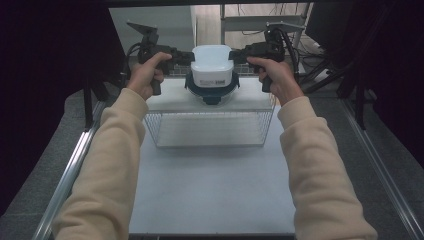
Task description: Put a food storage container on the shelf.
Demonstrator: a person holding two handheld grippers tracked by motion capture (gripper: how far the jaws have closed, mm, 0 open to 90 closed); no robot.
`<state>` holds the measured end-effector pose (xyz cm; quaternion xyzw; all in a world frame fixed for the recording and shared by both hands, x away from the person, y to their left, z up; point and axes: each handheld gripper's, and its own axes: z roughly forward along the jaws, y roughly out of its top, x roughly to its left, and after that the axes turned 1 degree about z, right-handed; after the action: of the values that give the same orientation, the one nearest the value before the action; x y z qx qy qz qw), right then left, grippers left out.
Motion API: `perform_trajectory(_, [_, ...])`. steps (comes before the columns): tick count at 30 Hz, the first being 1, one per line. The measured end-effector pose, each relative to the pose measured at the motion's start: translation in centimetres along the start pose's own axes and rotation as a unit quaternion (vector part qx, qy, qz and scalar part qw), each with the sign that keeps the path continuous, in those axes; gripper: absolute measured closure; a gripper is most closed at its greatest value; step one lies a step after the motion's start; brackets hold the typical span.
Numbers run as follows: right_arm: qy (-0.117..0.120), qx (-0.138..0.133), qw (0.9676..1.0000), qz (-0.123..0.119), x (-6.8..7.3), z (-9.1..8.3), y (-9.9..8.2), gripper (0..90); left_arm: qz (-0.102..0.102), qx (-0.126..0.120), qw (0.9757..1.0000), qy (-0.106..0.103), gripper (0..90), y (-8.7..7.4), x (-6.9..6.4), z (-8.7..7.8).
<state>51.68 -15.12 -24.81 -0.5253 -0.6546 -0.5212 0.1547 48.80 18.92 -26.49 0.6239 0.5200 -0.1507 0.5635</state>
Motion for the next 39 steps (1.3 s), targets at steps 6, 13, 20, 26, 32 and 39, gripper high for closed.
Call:
perform_trajectory(6, [-0.01,-0.028,0.9991,-0.03,0.5,-0.5,-0.2,49.8,0.032,-0.03,0.9987,0.028,53.9,-0.6,-0.5,-0.6])
perform_trajectory(13, [-0.024,-0.063,0.987,-0.146,2.2,-4.5,-2.8,36.5,0.135,-0.06,0.985,0.089,29.7,-4.3,-2.5,-4.2])
perform_trajectory(20, [-0.052,-0.069,0.9698,-0.228,2.4,-7.4,-7.6,22.9,0.199,-0.056,0.9688,0.136,25.3,-10.2,-2.1,-6.8])
perform_trajectory(26, [-0.074,-0.055,0.9578,-0.272,1.3,-9.3,-12.4,17.8,0.213,-0.057,0.965,0.143,23.5,-15.6,-0.8,-8.2])
perform_trajectory(32, [-0.099,-0.049,0.9501,-0.292,-1.8,-11.2,-18.7,17.4,0.236,-0.055,0.9564,0.163,21.3,-20.5,0.2,-8.5])
perform_trajectory(39, [-0.125,-0.044,0.9493,-0.285,-5.7,-12.1,-24.4,16.7,0.226,-0.029,0.9546,0.192,20.2,-25.0,3.1,-7.8])
